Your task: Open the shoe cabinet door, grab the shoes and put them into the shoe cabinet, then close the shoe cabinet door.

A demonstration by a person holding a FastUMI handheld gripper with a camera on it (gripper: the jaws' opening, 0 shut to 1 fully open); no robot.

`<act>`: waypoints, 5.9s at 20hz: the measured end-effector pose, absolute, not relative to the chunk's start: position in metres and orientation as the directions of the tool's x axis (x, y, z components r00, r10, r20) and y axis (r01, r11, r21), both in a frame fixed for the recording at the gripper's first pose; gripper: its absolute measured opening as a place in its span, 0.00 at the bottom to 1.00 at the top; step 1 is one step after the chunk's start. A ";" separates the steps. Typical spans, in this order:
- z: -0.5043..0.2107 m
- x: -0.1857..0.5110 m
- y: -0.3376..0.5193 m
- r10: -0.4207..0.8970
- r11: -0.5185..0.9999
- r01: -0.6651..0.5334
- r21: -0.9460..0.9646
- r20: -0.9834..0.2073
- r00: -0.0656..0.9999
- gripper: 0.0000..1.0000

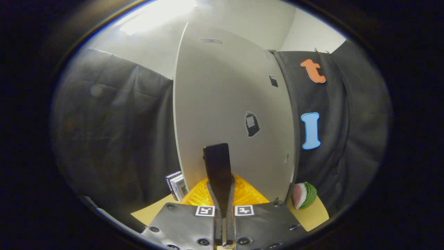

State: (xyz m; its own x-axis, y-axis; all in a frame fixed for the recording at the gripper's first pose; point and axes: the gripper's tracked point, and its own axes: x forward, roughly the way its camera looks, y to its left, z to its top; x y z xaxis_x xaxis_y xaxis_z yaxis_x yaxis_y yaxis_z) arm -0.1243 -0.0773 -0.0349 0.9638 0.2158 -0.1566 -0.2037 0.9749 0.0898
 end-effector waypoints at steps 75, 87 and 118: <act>-0.554 -0.142 -0.024 -0.057 0.998 0.066 -0.016 -0.731 0.680 0.23; -0.534 -0.139 -0.018 -0.010 0.983 0.143 0.118 -0.738 0.675 0.03; -0.244 -0.071 -0.022 -0.018 0.961 0.137 0.240 -0.440 0.898 0.02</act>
